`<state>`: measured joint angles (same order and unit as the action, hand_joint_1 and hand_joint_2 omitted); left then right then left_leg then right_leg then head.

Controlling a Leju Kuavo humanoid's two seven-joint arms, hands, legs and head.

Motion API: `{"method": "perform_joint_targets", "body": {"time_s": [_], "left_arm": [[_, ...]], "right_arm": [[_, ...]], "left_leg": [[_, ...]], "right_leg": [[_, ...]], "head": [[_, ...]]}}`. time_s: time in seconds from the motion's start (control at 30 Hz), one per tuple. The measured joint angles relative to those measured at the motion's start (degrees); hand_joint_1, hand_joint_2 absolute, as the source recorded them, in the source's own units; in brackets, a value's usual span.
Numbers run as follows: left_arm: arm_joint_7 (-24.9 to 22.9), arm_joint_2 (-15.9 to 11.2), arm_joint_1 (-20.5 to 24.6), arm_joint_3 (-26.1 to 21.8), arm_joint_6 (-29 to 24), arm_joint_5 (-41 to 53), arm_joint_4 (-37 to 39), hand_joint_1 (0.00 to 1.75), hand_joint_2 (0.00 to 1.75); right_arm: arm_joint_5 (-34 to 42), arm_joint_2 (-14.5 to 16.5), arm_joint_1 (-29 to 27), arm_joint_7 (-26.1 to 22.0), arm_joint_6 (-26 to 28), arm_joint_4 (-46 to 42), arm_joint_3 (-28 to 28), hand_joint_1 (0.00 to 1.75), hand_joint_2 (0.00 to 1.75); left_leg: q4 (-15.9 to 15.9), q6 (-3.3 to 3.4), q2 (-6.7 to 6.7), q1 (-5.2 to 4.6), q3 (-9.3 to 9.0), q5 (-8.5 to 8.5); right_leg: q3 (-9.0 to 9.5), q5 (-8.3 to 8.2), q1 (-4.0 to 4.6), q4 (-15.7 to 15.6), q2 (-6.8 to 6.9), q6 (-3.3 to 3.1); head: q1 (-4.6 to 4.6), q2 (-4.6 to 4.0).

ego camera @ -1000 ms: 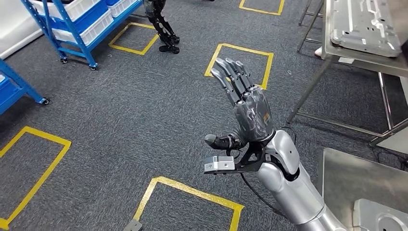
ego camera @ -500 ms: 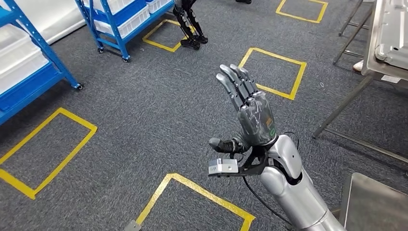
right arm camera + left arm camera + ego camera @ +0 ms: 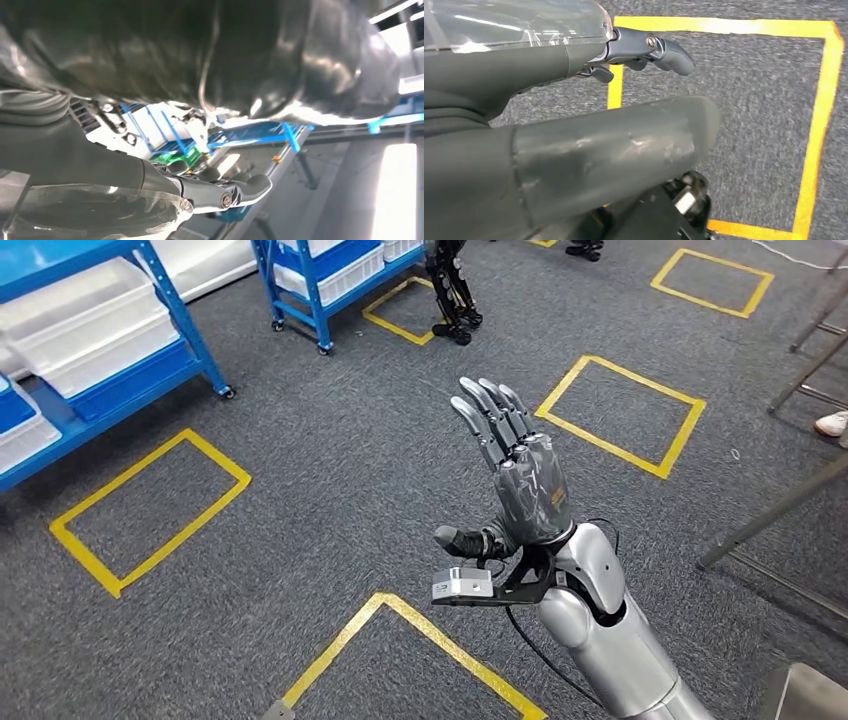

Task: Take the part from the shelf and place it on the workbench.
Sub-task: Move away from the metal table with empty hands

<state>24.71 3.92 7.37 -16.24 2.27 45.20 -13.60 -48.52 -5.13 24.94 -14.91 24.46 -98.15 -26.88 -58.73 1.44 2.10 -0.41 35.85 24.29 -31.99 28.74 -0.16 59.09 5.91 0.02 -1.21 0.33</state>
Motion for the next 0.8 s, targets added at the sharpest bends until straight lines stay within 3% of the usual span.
{"method": "perform_joint_targets", "body": {"time_s": [0.03, 0.1, 0.17, 0.2, 0.23, 0.27, 0.3, 0.37, 0.43, 0.5, 0.53, 0.6, 0.63, 0.7, 0.77, 0.8], "left_arm": [[0.02, -0.03, -0.11, 0.00, 0.00, 0.02, 0.00, 0.00, 0.00], [0.04, -0.10, -0.12, 0.01, 0.01, 0.07, 0.00, 0.00, 0.00], [0.05, -0.15, 0.02, 0.02, 0.01, 0.13, 0.00, 0.00, 0.00], [0.05, -0.16, 0.05, 0.02, 0.00, 0.14, 0.00, 0.00, 0.00], [0.05, -0.16, 0.03, 0.02, 0.00, 0.15, 0.00, 0.00, 0.00], [0.04, -0.16, -0.01, 0.02, 0.00, 0.16, 0.00, 0.00, 0.00], [0.04, -0.16, -0.05, 0.03, 0.00, 0.16, 0.00, 0.00, 0.00], [0.03, -0.16, -0.03, 0.04, 0.00, 0.17, 0.00, 0.00, 0.00], [0.02, -0.17, 0.05, 0.04, 0.00, 0.17, 0.00, 0.00, 0.00], [0.01, -0.21, -0.07, 0.04, 0.00, 0.17, 0.00, 0.00, 0.00], [0.01, -0.25, -0.22, 0.04, 0.00, 0.17, 0.00, 0.00, 0.00], [0.01, -0.33, -0.27, 0.05, 0.00, 0.17, 0.00, 0.00, 0.00], [0.01, -0.33, -0.18, 0.06, 0.00, 0.17, 0.00, 0.00, 0.00], [0.01, -0.33, -0.02, 0.07, 0.00, 0.17, 0.00, 0.00, 0.00], [-0.01, -0.34, -0.18, 0.07, 0.00, 0.17, 0.00, 0.00, 0.00], [-0.01, -0.36, -0.27, 0.07, 0.00, 0.16, 0.00, 0.00, 0.00]], "right_arm": [[0.00, 0.01, 0.03, -0.01, 0.00, 0.05, 0.01, 0.00, 0.00], [0.00, 0.02, 0.05, -0.02, 0.01, 0.10, 0.08, 0.00, 0.00], [0.00, 0.02, -0.20, -0.02, 0.01, 0.25, 0.15, 0.00, 0.00], [0.00, 0.02, -0.40, -0.02, 0.01, 0.38, 0.15, 0.00, 0.00], [0.00, 0.02, -0.58, -0.02, 0.00, 0.51, 0.15, 0.00, 0.00], [0.00, 0.01, -0.69, -0.02, 0.00, 0.61, 0.16, 0.00, 0.00], [0.00, -0.01, -0.73, -0.02, 0.01, 0.67, 0.17, 0.00, 0.00], [0.00, -0.03, -0.72, -0.02, 0.02, 0.70, 0.22, 0.00, 0.00], [-0.01, -0.01, -0.75, -0.03, 0.02, 0.74, 0.25, 0.00, 0.00], [-0.02, 0.01, -0.73, -0.04, 0.02, 0.75, 0.28, 0.00, 0.00], [-0.02, 0.04, -0.69, -0.04, 0.02, 0.75, 0.29, 0.00, 0.00], [-0.02, 0.14, -0.61, -0.04, 0.02, 0.74, 0.30, 0.00, 0.00], [-0.02, 0.17, -0.61, -0.04, 0.02, 0.74, 0.30, 0.00, 0.00], [-0.02, 0.19, -0.70, -0.04, 0.02, 0.76, 0.31, 0.00, 0.00], [-0.02, 0.19, -0.76, -0.04, 0.03, 0.82, 0.31, 0.00, 0.00], [-0.02, 0.19, -0.77, -0.04, 0.03, 0.85, 0.31, 0.00, 0.00]], "left_leg": [[0.37, 0.27, -0.58, 0.15, -0.17, -0.18], [1.05, 0.94, -1.52, 0.51, -0.55, -0.53], [1.13, 1.31, -2.56, 0.49, -0.60, -0.58], [1.09, 1.35, -3.20, 0.47, -0.59, -0.56], [1.02, 1.36, -3.90, 0.47, -0.60, -0.54], [0.88, 1.31, -4.61, 0.50, -0.60, -0.50], [0.66, 1.18, -5.35, 0.55, -0.61, -0.41], [0.04, 0.72, -6.68, 0.58, -0.42, -0.12], [-0.32, 0.07, -7.80, 0.59, 0.03, -0.06], [-0.19, -0.65, -8.78, 0.75, 0.33, -0.26], [-0.34, -0.94, -8.47, 0.80, 0.42, -0.14], [-3.29, -1.46, -6.08, 0.80, 1.77, 1.63], [-6.41, -1.66, -4.50, 0.86, 3.22, 3.24], [-13.68, -2.03, -3.00, 1.07, 6.85, 6.24], [-15.70, -2.19, -2.60, 1.19, 7.96, 5.90], [-13.40, -2.16, -2.30, 1.20, 6.78, 4.29]], "right_leg": [[0.03, 0.36, -0.05, 0.24, -0.43, 0.27], [-1.38, 2.50, -0.22, 3.49, -2.90, 0.71], [-4.96, 5.77, -0.43, 10.62, -5.24, 0.95], [-6.73, 6.72, -0.49, 13.80, -5.61, 1.05], [-7.78, 6.64, -0.56, 15.37, -5.74, 1.15], [-7.80, 5.39, -0.66, 14.78, -5.84, 1.20], [-6.72, 3.22, -0.79, 11.99, -6.11, 1.21], [-3.62, -0.39, -1.14, 4.64, -8.02, 1.09], [-2.10, -1.20, -1.21, 1.15, -9.51, 0.89], [-1.92, -1.19, -1.06, 0.92, -8.88, 0.44], [-1.73, -1.31, -1.09, 0.68, -8.32, 0.09], [-1.26, -1.51, -1.19, 0.11, -7.04, -0.69], [-1.09, -1.48, -1.04, 0.00, -6.33, -0.95], [-0.98, -1.30, -0.77, 0.00, -4.89, -1.27], [-0.86, -1.11, -0.63, 0.02, -3.52, -1.32], [-0.72, -0.97, -0.61, 0.03, -2.88, -1.26]], "head": [[0.02, 0.00], [0.05, 0.00], [0.07, 0.00], [0.07, 0.00], [0.07, 0.00], [0.07, 0.00], [0.07, 0.00], [0.07, 0.00], [0.06, 0.00], [0.05, 0.00], [0.06, 0.00], [-0.02, 0.00], [-0.04, 0.00], [-0.08, 0.00], [-0.08, 0.00], [-0.08, 0.00]]}}
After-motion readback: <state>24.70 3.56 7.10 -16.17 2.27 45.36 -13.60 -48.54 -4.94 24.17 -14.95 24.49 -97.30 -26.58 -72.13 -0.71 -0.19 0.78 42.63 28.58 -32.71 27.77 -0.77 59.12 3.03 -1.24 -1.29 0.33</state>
